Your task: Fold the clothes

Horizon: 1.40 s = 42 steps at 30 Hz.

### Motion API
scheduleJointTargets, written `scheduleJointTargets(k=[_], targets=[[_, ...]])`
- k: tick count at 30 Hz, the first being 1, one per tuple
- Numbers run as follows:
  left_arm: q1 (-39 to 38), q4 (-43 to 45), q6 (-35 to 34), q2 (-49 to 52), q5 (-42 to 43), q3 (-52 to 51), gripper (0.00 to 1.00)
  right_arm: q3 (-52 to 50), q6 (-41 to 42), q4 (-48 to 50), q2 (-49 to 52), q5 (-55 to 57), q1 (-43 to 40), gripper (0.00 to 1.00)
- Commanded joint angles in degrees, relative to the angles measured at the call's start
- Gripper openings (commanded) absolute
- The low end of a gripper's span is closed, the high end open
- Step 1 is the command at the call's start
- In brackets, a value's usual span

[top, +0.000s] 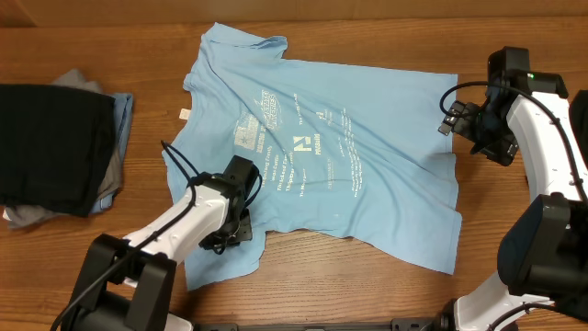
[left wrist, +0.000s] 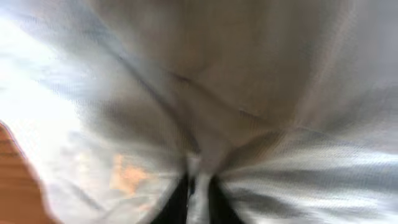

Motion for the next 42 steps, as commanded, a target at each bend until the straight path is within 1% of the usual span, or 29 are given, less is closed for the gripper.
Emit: scheduleJointTargets(k=[1,6,10,17,23,26,29,30,31,32,33,34,36,38,42], targets=[[-0.1,-1.7,-0.1,3.0,-2.0,-1.6,0.04,1.0,0.0,0.2,-0.5,0.6,-0.1,1.0],[-0.1,-6.8,0.3,3.0,-2.3,5.7,0.04,1.0,0.0,0.2,-0.5,0.6,-0.1,1.0],[-0.1,-7.2,0.7,3.0,-2.3,8.9,0.04,1.0,0.0,0.2,-0.5,0.6,-0.1,1.0],[-0.1,-4.6,0.7,3.1,-5.0,8.8,0.04,1.0,0.0,0.2,-0.5,0.6,-0.1,1.0],[-0.1,-5.2,0.7,3.1,-5.3,6.8,0.04,1.0,0.0,0.2,-0.5,0.6,-0.1,1.0],[-0.1,-5.4,0.6,3.1,-5.1,5.0,0.06,1.0,0.0,0.2,-0.5,0.6,-0.1,1.0],[-0.1,-5.2,0.6,3.1,-5.0,3.1,0.17,1.0,0.0,0.2,-0.5,0.6,-0.1,1.0],[-0.1,-5.3,0.6,3.1,-4.8,2.5,0.22,1.0,0.0,0.2,-0.5,0.6,-0.1,1.0],[-0.1,-5.3,0.6,3.1,-4.3,2.0,0.29,1.0,0.0,0.2,-0.5,0.6,-0.1,1.0],[-0.1,-5.3,0.7,3.2,-3.5,1.7,0.47,1.0,0.0,0.2,-0.5,0.6,-0.1,1.0],[-0.1,-5.3,0.7,3.2,-3.3,1.5,0.68,1.0,0.0,0.2,-0.5,0.6,-0.1,1.0],[0.0,-5.3,0.7,3.2,-3.3,1.5,0.8,1.0,0.0,0.2,-0.5,0.6,-0.1,1.0],[0.3,-5.6,0.7,3.1,-3.3,1.7,0.87,1.0,0.0,0.2,-0.5,0.6,-0.1,1.0],[0.9,-7.1,0.7,3.1,-3.3,2.6,0.88,1.0,0.0,0.2,-0.5,0.6,-0.1,1.0],[1.8,-12.8,0.8,3.1,-3.1,7.2,0.89,1.0,0.0,0.2,-0.5,0.6,-0.1,1.0]])
